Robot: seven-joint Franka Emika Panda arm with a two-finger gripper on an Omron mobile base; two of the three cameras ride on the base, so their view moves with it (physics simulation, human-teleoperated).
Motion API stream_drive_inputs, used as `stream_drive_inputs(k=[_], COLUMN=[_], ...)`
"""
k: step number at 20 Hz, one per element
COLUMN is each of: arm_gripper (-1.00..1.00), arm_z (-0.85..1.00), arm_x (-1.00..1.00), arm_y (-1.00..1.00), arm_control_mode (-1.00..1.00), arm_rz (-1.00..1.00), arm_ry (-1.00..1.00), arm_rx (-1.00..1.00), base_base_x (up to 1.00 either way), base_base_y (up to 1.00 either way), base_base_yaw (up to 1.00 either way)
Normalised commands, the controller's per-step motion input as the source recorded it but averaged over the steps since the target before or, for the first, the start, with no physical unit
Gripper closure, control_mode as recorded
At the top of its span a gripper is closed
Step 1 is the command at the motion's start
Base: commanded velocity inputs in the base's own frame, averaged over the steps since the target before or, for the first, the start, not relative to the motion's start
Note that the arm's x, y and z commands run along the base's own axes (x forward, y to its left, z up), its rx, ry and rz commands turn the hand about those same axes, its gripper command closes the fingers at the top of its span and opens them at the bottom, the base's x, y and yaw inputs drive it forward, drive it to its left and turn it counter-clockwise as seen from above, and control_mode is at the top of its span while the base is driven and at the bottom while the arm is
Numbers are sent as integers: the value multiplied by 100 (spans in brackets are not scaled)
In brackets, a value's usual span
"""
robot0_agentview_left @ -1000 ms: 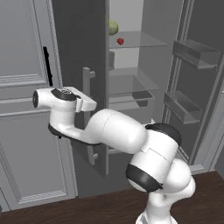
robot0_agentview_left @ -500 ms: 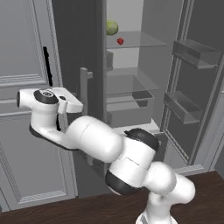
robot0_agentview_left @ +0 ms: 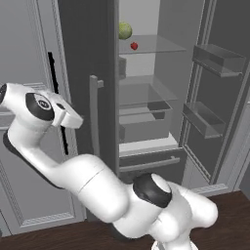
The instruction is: Take the strawberry from the fridge and place it on top of the pancake, located on the dining counter.
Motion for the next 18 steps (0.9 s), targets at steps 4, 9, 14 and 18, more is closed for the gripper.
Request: stream_drive_inputs(k=[4,9,14,18], arm_gripper=[-100,-100,-100,-100], arm_z=[30,15,0,0], arm_x=[-99,-82,-22,18], arm_y=[-83,-95,-100,-98], arm_control_mode=[-100,-100,-100,-100], arm_rz=[35,34,21,15], arm_ry=[-1,-5,0,20], arm_rx=[61,67,85,93], base_base_x=[0,0,0,0], base_base_y=[0,0,0,0], base_base_yaw=[0,0,0,0])
